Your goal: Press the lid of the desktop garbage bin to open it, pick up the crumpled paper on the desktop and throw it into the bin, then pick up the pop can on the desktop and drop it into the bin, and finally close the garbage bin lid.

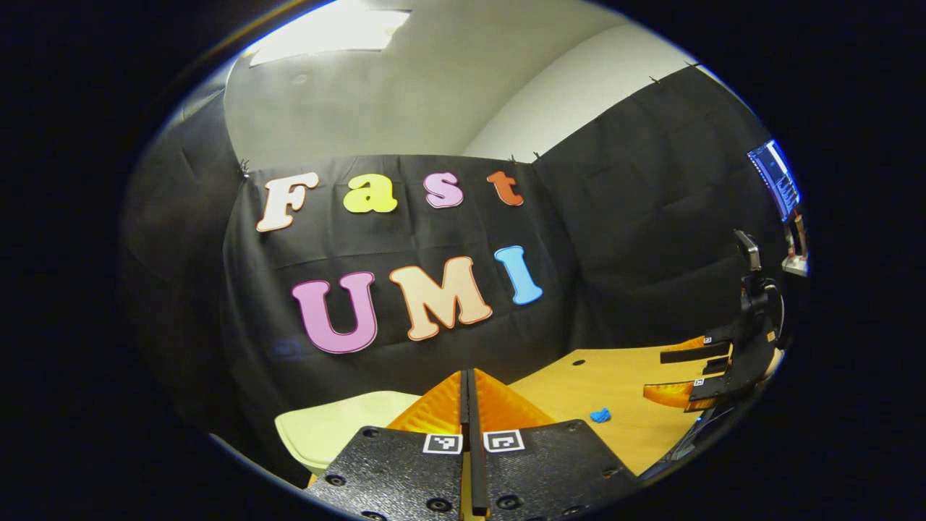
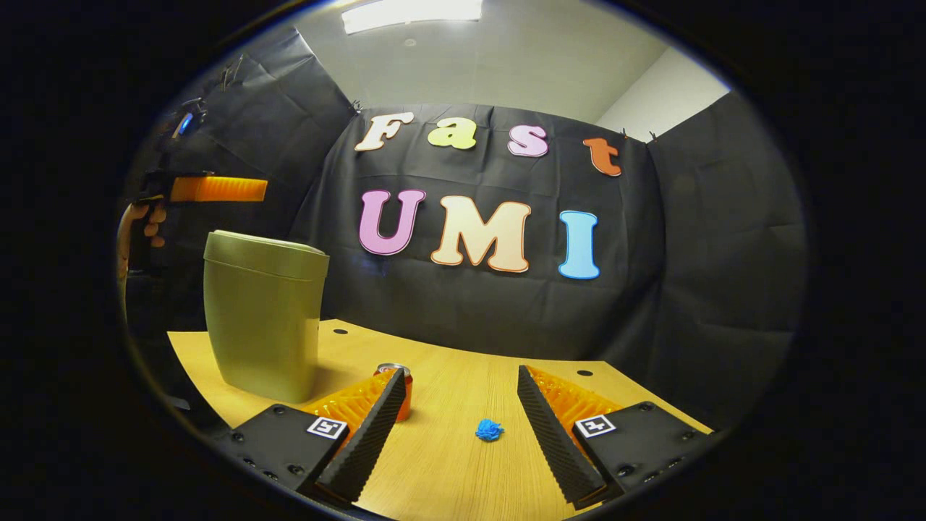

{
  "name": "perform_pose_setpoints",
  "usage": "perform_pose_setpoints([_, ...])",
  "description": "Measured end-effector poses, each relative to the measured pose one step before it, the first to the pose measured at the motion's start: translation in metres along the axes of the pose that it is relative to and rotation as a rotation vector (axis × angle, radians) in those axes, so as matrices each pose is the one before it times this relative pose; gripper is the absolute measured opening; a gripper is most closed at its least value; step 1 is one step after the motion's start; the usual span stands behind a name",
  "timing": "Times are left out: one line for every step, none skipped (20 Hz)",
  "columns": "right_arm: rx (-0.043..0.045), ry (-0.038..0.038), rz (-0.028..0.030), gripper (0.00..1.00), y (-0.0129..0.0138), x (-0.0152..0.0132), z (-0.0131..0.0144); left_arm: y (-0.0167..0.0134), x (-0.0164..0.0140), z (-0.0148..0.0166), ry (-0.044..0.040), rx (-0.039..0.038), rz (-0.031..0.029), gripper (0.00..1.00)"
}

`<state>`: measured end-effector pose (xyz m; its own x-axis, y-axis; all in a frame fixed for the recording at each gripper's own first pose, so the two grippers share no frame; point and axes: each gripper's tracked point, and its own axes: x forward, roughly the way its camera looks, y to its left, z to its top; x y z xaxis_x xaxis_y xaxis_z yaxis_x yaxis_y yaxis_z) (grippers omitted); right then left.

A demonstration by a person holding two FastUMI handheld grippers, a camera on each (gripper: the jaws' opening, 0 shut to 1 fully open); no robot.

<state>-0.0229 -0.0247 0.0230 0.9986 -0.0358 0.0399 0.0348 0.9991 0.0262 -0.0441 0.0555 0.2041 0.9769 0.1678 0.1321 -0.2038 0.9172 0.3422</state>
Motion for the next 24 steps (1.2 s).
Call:
perform_pose_setpoints([-0.0034,0.00305,-0.00107,0.98,-0.00078,-0.00011,-0.00093,0.01192,0.00074,-0.00058,0.00718,0.00324,0.02123,0.0])
perform_pose_setpoints([-0.00147,0.00318,-0.00002,0.98,-0.00099,0.00037,-0.00053,0.01317,-0.00067,-0.00498,0.01386,-0.00127,0.02493,0.0])
perform_pose_setpoints([-0.00007,0.00438,0.00035,0.98,-0.00015,0.00002,-0.00132,0.0111,0.00207,-0.00562,0.01659,-0.008,0.01901,0.0])
perform_pose_setpoints([-0.00142,0.00423,-0.00045,0.98,-0.00017,0.0001,-0.00021,0.00775,0.00177,-0.00794,0.02323,-0.01541,0.01735,0.0])
perform_pose_setpoints([-0.00468,0.00405,-0.00261,0.98,-0.00066,0.00047,-0.00169,0.00717,0.00287,-0.01013,0.03195,-0.01379,0.01171,0.0])
perform_pose_setpoints([-0.00561,0.00178,-0.0041,0.98,-0.00209,0.00021,0.00015,0.00489,0.00306,-0.01169,0.03404,-0.00814,0.00687,0.0])
perform_pose_setpoints([-0.00433,0.00151,-0.00387,0.98,-0.0019,0.00026,-0.00085,0.00422,0.00382,-0.01031,0.03121,-0.01055,0.00386,0.0])
perform_pose_setpoints([-0.00194,0.00228,-0.00296,0.98,-0.00078,-0.00021,-0.0005,-0.00007,0.00374,-0.01064,0.03467,-0.01341,-0.00655,0.0])
perform_pose_setpoints([0.00052,0.0019,-0.00141,0.98,-0.00072,-0.00064,-0.00116,-0.00125,0.00335,-0.00682,0.02655,-0.01458,-0.00779,0.0])
perform_pose_setpoints([0.00179,0.00184,-0.00066,0.98,-0.00065,0.00084,-0.00066,-0.0007,0.00037,-0.006,0.0166,-0.01004,-0.00938,0.0])
perform_pose_setpoints([0.00205,0.00315,-0.00191,0.98,-0.00142,-0.00004,-0.0014,-0.00079,0.00225,-0.00463,0.01504,-0.00512,-0.0031,0.0])
perform_pose_setpoints([0.00152,0.0031,-0.00147,0.98,-0.00117,0.0002,-0.00069,0.00253,0.00018,0.00193,-0.00295,0.00242,0.00347,0.0])
perform_pose_setpoints([0.00067,0.00341,-0.00292,0.98,-0.00189,0.00021,-0.00143,0.00144,0.00207,0.00109,0.00232,-0.00315,0.00309,0.0])
perform_pose_setpoints([0.00111,0.0031,-0.00536,0.98,-0.00248,-0.00013,-0.00028,-0.00088,0.00013,-0.00425,0.01088,-0.00352,0.00339,0.0])
perform_pose_setpoints([0.00278,0.00211,-0.00468,0.98,-0.00216,-0.00009,-0.0006,0.00064,-0.00072,0.00087,-0.00363,-0.00181,0.00253,0.0])
perform_pose_setpoints([0.00512,-0.00054,-0.00423,0.98,-0.00264,0.00008,0.00058,-0.00078,0.00083,-0.00091,0.00375,-0.0044,0.00178,0.0])
perform_pose_setpoints([0.00768,-0.00204,-0.00637,0.98,-0.00229,-0.00079,0.00009,-0.00009,0.00002,-0.00151,0.00339,-0.00915,0.00074,0.0])
perform_pose_setpoints([0.00949,-0.00217,-0.00565,0.98,-0.0021,-0.00039,0.00145,-0.00001,-0.00037,-0.0012,0.00375,-0.01236,-0.0001,0.0])
perform_pose_setpoints([0.01021,-0.00196,-0.00353,0.98,-0.00168,-0.00015,0.00001,-0.00025,-0.00002,-0.00193,0.00501,-0.01295,-0.00196,0.0])
perform_pose_setpoints([0.01019,-0.00063,-0.00237,0.98,-0.00131,-0.00013,0.00084,-0.00049,0.00048,0.00054,-0.00182,0.00013,-0.00232,0.0])
perform_pose_setpoints([0.00856,0.00042,-0.00155,0.98,-0.00155,-0.00004,-0.00058,-0.00075,-0.00028,-0.00003,0.00962,0.01017,-0.00267,0.0])
perform_pose_setpoints([0.0056,-0.00001,-0.00032,0.98,-0.00041,-0.00008,0.00067,-0.00002,-0.00003,-0.00164,0.00404,0.00721,0.00036,0.0])
perform_pose_setpoints([0.00195,0.00093,-0.00003,0.98,-0.00131,-0.00027,-0.00029,0.00065,0.0003,0.0018,0.00034,0.00483,0.00063,0.0])
perform_pose_setpoints([-0.00236,0.00013,-0.00246,0.98,-0.00061,0.00002,0.0002,-0.00003,-0.00157,0.00088,-0.00092,0.00387,0.00059,0.0])
